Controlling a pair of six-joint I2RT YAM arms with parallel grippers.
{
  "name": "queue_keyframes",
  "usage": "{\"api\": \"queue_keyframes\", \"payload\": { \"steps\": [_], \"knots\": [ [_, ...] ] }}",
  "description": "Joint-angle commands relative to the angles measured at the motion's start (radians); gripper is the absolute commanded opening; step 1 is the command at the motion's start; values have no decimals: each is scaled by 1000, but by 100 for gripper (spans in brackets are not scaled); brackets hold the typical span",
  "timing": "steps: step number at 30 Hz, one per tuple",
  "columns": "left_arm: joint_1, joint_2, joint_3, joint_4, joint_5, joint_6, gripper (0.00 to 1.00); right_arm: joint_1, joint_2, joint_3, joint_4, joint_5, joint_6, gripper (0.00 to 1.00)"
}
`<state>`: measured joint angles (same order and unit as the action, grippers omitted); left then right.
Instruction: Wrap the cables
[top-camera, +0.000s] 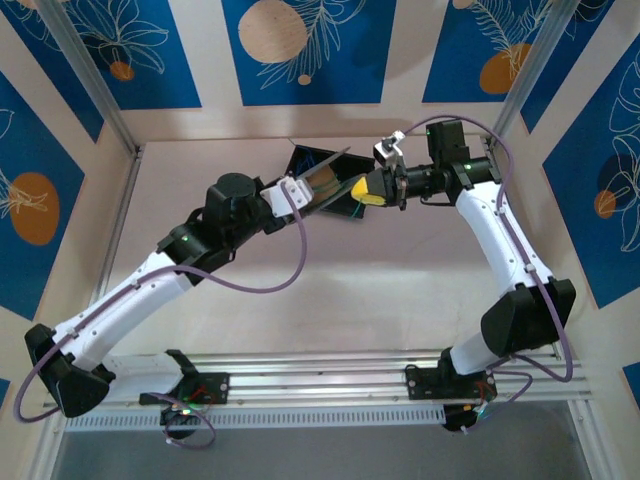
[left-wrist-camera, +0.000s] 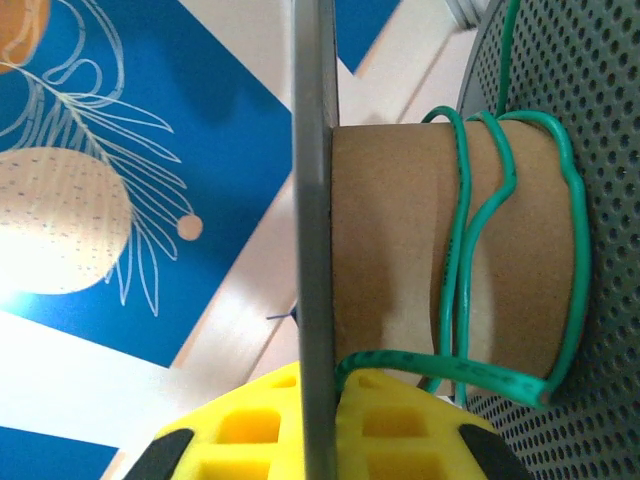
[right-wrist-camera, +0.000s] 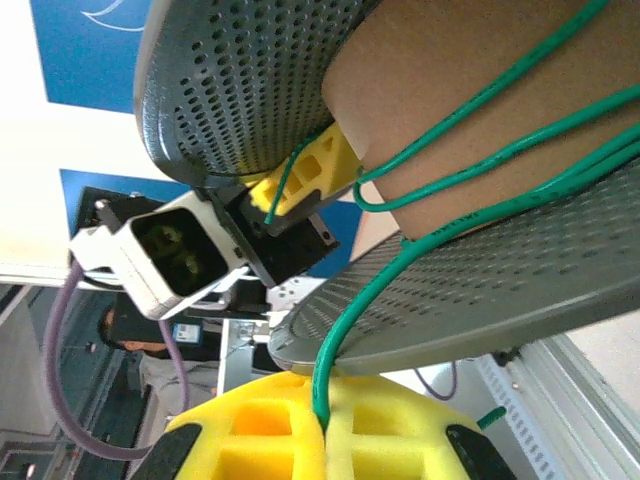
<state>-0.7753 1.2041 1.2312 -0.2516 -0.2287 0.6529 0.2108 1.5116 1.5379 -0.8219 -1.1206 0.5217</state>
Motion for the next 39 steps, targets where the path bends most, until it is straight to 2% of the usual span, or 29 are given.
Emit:
{"api": "queue_keyframes", "payload": {
  "steps": [1,4,6,9,10,11,14,16,17,21,26,28,29,30,31,32,33,35,37,39],
  "knots": [
    [-14,22,-27,-47,-32,81,0,94,15,29,-189,-4,-239,0],
    [-33,14,-71,-6,-99,146,0,184,41,2,-227,11,-292,0],
    [-44,8,-95,21,-128,177,0,210,57,-15,-256,42,-323,0],
    [-67,-5,-125,68,-169,221,0,183,40,-61,-252,67,-338,0],
    [-75,-12,-139,83,-183,235,0,154,19,-97,-197,21,-306,0],
    [-82,-20,-155,106,-192,246,0,122,-11,-156,-79,-63,-219,0],
    [-96,-33,-176,131,-198,255,0,71,-97,-354,452,-154,197,0],
    [-115,-34,-188,150,-210,271,0,79,-116,-416,676,-179,378,0],
    [-125,-35,-197,161,-220,285,0,84,-116,-422,722,-191,421,0],
    [-167,-37,-252,246,-277,360,0,68,-120,-349,553,-188,340,0],
    [-209,-42,-326,378,-333,452,0,4,-149,-329,508,-158,411,0],
    [-212,-43,-351,429,-344,474,0,-20,-173,-375,613,-149,524,0],
    [-212,-41,-360,451,-349,486,0,-26,-189,-386,605,-117,528,1],
    [-212,-39,-369,474,-356,499,0,-28,-203,-367,506,-68,442,1],
    [-212,-37,-376,489,-357,512,0,-24,-211,-324,301,19,308,1],
    [-212,-34,-379,501,-359,519,0,-14,-212,-296,170,107,223,1],
    [-212,-33,-382,510,-358,523,0,-7,-214,-302,133,140,208,1],
    [-212,-24,-382,519,-359,529,0,-14,-223,-365,198,159,325,7],
    [-214,-15,-384,527,-358,533,0,-17,-241,-454,351,129,446,9],
    [-217,-6,-389,529,-356,536,0,-10,-227,-529,559,6,538,6]
  ]
}}
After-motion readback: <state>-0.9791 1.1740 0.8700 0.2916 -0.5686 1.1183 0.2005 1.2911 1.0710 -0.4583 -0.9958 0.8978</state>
